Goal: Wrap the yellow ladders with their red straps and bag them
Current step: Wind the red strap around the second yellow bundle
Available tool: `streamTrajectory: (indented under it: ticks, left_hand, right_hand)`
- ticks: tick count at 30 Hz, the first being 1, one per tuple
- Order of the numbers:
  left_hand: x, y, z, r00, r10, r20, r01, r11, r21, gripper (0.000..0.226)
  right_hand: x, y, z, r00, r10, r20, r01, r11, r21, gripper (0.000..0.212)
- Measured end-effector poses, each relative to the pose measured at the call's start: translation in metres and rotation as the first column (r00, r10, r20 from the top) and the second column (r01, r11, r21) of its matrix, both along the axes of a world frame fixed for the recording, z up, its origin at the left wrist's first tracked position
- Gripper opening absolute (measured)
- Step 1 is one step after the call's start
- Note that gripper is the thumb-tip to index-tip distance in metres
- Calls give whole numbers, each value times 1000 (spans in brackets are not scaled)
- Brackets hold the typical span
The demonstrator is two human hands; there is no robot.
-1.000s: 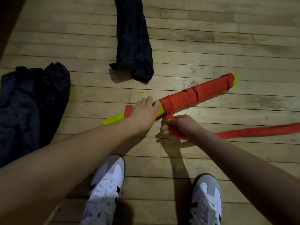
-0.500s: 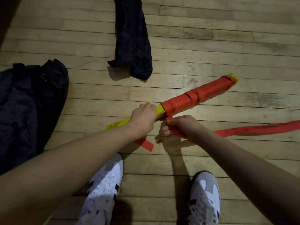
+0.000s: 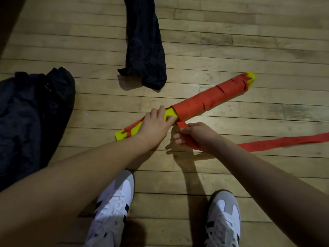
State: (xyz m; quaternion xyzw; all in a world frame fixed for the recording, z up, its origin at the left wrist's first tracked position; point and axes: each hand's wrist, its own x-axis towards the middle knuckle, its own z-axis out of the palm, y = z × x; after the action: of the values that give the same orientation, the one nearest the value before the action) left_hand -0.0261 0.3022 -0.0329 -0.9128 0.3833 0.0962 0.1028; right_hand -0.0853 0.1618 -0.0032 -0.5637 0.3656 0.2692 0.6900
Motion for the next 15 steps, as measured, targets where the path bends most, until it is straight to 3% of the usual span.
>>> streamTrajectory:
  ticks: [5,11,15]
  left_hand:
    - [-14,11,-5,998,5,62,-4,1000,-21,32]
    - [-4,2,6,969,240,-55,-240,971,1,67]
    - [11,-2,8,965,245,-90,-240,969,62,52]
  right_hand:
    - [-9,-11,-4,999,7,-34,-9,999,-54,11]
    - [-9,-13,-3,998,55,-6,-55,992,-113,14]
    - [-5,-11,-1,998,67,14,-65,989,-131,15]
